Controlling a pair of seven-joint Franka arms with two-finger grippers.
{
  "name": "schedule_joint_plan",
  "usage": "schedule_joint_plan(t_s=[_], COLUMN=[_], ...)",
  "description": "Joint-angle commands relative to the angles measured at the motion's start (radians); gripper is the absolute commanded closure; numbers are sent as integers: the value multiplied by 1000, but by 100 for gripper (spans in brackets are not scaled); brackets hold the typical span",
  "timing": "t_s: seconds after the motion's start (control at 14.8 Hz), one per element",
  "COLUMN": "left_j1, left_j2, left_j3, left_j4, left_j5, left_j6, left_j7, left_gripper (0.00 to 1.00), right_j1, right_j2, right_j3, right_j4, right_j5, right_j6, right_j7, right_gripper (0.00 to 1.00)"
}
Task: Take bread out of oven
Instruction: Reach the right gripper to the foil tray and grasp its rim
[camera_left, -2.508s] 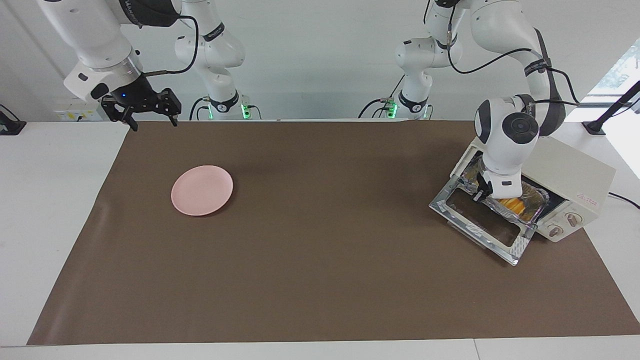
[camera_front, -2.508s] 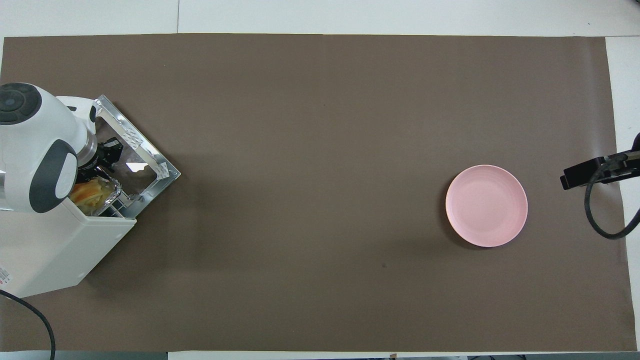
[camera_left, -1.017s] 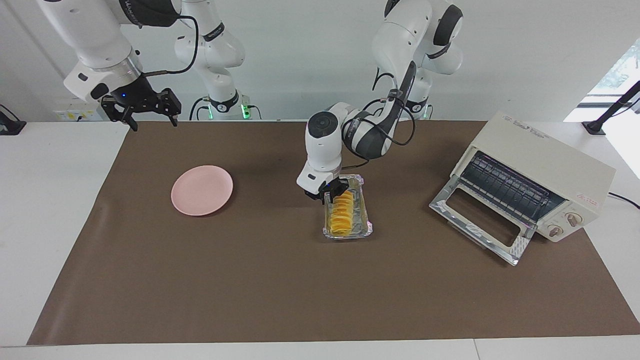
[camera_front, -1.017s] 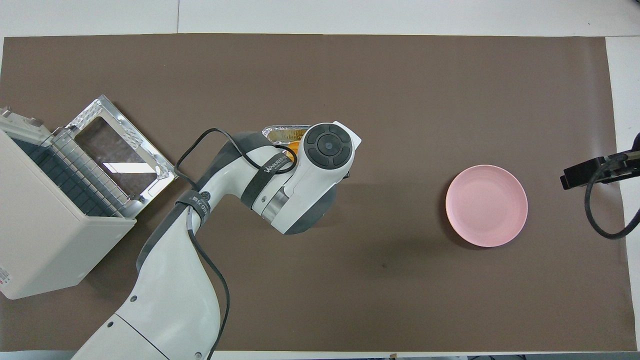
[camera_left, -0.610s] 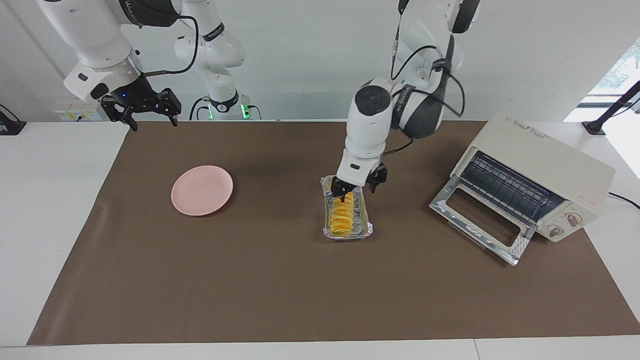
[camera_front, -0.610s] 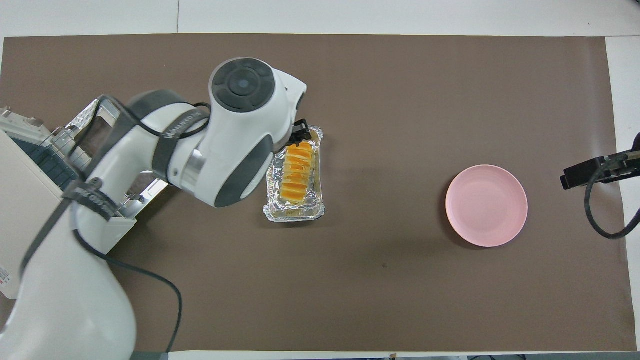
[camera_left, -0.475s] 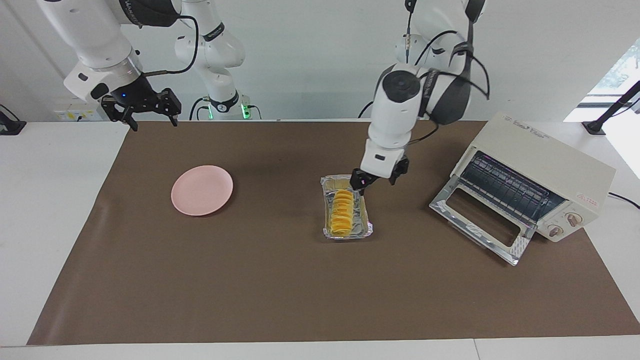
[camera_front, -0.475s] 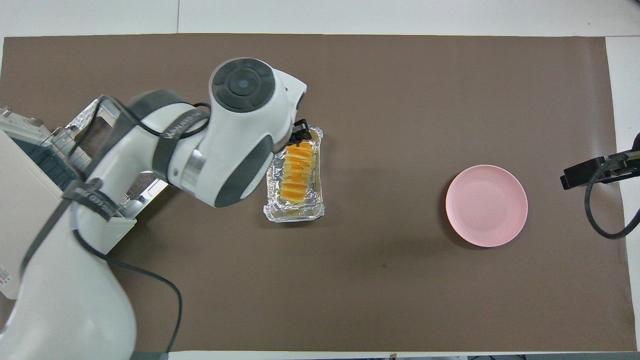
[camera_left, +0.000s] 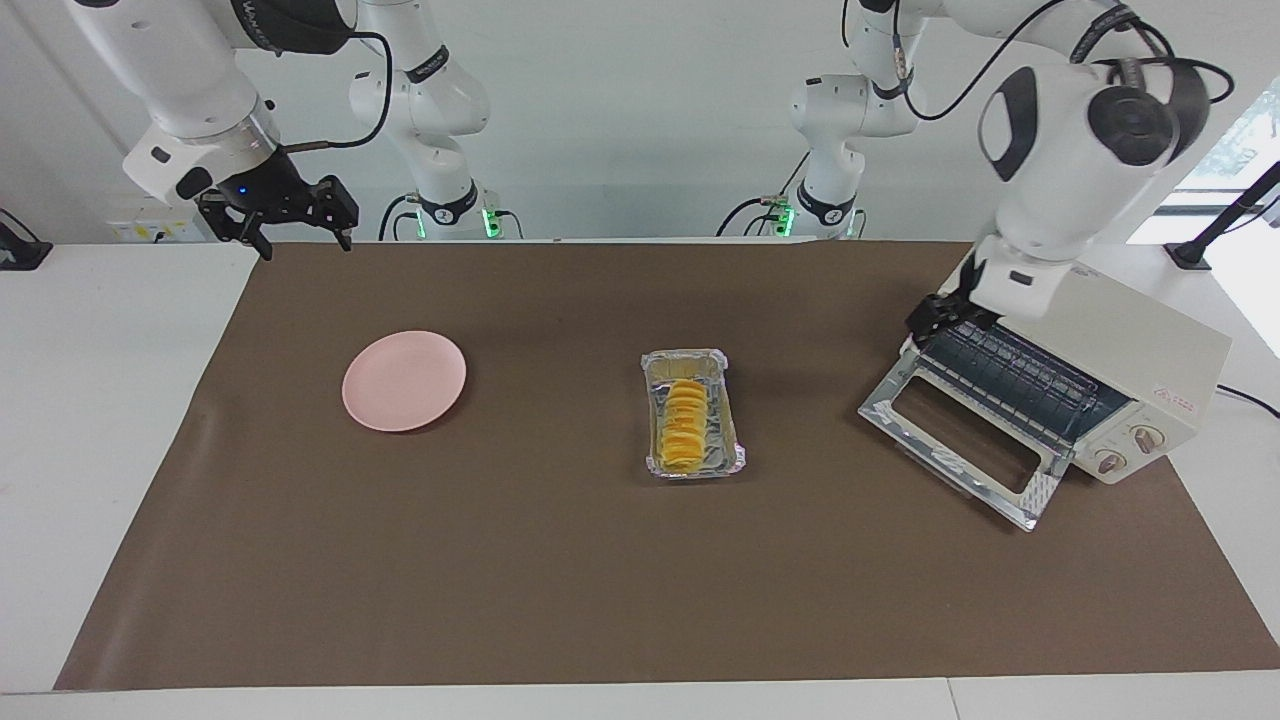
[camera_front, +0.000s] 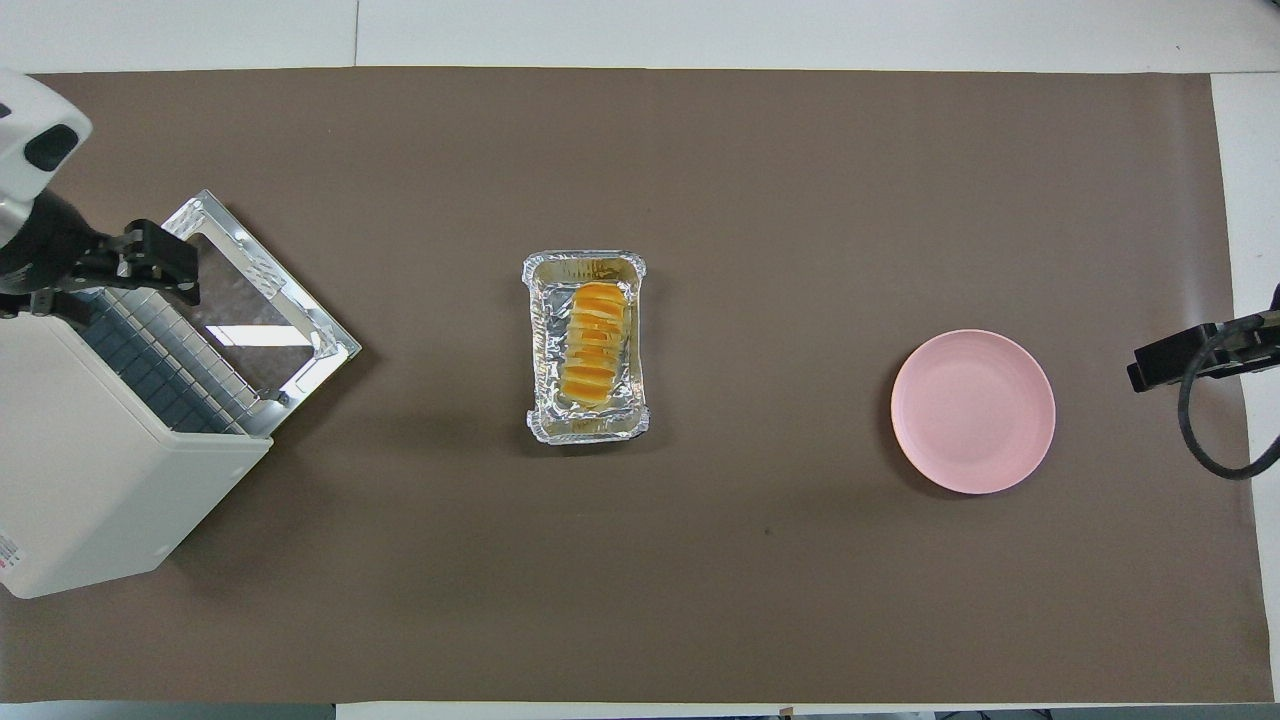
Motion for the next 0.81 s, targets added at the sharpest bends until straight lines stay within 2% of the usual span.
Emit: schedule_joint_plan(t_s=[0.0,0.14,0.27,0.34,0.47,0.54,0.61,0.75], left_j1=[-14,-17,-25,-27,-27,-27,-28,-36], left_j2=[-132,-198,-204,-201,-162,-104,-80,-83], left_j3=[-10,-11,-11,-13,-7,-5,-2,-2], left_j4=[-143,-222,-217,-214,-156,-92,-63,-73], left_j5=[-9,-9,-10,-10,-14,-15,-15,-15], left_j6=[-23,-19,-12,-1,5,-39,-56,-55], left_j7=[10,10,7,10,9,9,10,10], left_gripper=[0,0,0,0,0,0,0,0], right_j1=[18,107,208,254,338,375,423,486], right_j2=[-31,-31,3,44,118,151,191,277], right_j3=[13,13,13,13,13,13,13,11], right_j4=[-51,-105,-125,-120,-111,-105,-91,-56], right_j5=[13,27,32,36,70,79,79,79], right_j6=[71,164,237,274,369,411,449,520], right_j7=[6,131,288,354,495,561,632,721], right_gripper=[0,0,0,0,0,0,0,0])
